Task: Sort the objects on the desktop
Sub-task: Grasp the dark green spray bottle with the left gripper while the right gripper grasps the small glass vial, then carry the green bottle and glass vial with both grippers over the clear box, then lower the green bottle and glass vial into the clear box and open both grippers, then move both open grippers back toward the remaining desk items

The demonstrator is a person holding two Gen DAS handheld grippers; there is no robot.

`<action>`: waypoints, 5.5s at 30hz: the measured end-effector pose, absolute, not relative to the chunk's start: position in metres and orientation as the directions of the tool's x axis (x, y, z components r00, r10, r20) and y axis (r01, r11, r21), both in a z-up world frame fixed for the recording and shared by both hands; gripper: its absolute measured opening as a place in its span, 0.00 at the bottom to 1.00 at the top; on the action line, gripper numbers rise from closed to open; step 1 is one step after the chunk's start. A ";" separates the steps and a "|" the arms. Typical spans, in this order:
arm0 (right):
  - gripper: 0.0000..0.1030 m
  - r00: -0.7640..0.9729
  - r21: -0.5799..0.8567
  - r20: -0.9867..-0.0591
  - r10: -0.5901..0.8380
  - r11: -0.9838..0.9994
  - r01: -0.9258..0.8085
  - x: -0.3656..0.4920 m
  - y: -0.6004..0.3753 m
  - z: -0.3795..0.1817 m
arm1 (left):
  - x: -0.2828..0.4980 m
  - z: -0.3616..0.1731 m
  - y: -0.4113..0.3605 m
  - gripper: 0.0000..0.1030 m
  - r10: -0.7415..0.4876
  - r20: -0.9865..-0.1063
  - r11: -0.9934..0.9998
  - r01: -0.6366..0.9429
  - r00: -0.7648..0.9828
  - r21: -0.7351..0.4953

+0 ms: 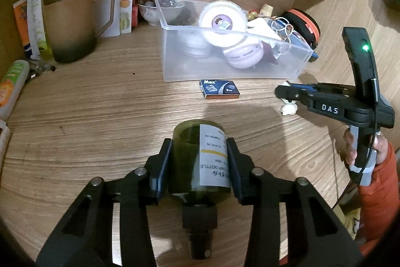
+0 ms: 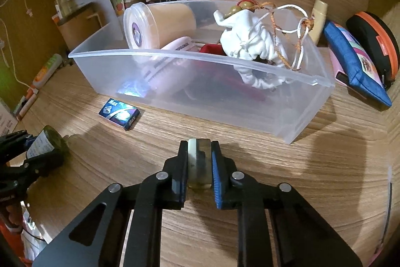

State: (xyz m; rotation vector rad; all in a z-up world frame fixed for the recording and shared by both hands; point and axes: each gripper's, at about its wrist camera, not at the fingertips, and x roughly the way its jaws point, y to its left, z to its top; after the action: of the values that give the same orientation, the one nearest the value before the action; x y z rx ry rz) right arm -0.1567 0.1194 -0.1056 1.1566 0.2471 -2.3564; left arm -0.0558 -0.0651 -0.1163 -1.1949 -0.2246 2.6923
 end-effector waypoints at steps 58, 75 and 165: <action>0.14 -0.637 0.101 -0.568 -0.521 -0.813 0.574 -0.187 0.134 -0.007 | -0.150 -0.015 -0.081 0.40 0.165 -0.603 -0.978 -0.052 -0.780 -0.201; 0.14 -0.586 0.150 -0.600 -0.546 -0.795 0.587 -0.226 0.115 -0.029 | -0.208 -0.034 -0.077 0.40 0.153 -0.650 -0.984 -0.055 -0.744 -0.168; 0.86 -0.663 0.166 -0.572 -0.483 -0.860 0.483 -0.152 0.131 -0.012 | -0.093 -0.006 -0.054 0.99 0.037 -0.561 -0.999 -0.013 -0.827 -0.046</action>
State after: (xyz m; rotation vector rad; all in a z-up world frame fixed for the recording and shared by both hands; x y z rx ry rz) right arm -0.1516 0.1309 -0.0115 0.8478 -0.0001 -2.4635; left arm -0.0933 -0.0543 -0.0064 -0.9147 -0.0628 2.9771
